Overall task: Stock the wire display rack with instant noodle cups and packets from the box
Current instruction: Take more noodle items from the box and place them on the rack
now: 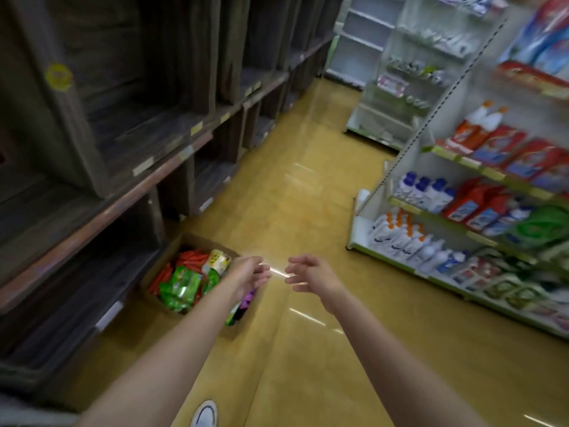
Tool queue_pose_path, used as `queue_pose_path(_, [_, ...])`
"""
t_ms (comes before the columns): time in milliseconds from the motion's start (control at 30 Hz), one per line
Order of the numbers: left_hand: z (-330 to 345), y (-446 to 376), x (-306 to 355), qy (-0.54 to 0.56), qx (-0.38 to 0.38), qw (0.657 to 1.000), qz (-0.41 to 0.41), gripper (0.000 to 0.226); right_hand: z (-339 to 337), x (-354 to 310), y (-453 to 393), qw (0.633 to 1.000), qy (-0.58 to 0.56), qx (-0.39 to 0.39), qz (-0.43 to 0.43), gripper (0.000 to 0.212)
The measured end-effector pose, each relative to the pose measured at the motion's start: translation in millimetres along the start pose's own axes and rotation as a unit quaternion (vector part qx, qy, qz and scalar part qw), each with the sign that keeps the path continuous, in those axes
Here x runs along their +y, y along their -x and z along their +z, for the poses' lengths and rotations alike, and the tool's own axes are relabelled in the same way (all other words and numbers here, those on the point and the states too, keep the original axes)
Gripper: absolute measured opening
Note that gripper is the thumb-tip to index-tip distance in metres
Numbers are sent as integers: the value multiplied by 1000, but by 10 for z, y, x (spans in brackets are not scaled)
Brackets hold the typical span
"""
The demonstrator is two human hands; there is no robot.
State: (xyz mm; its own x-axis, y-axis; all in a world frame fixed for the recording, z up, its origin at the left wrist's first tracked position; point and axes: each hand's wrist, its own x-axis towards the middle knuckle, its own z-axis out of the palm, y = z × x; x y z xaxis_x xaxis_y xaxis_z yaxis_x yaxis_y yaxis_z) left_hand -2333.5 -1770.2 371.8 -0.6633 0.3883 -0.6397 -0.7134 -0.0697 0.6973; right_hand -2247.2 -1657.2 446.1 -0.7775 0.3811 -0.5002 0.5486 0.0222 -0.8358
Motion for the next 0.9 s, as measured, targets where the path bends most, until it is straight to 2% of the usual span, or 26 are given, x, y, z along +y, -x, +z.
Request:
queue_pose_path(200, [407, -508, 204, -13, -26, 999, -26, 5, -389, -155, -639, 1000, -5, 21, 13, 17])
queue_pose_path(267, [515, -679, 193, -28, -22, 998, -45, 9, -524, -144, -858, 1000, -6, 16, 23, 14])
queue_pose_path(467, [975, -1282, 349, -44, 35, 997, -44, 12, -1060, -152, -1586, 999, -4, -21, 30, 15])
queue_pose_path(700, [1889, -1837, 545, 28, 120, 992, 17, 7, -2020, -547, -2376, 996, -9, -85, 20, 13])
queue_pose_path(800, [2058, -1924, 597, 64, 147, 987, 30, 14, -2108, -686, -2704, 992, 21, -124, 20, 15])
queue_pose_path(900, [1887, -1962, 618, 63, 192, 979, 29, 13, -1857, -770, -2967, 981, 59, -181, 21, 18])
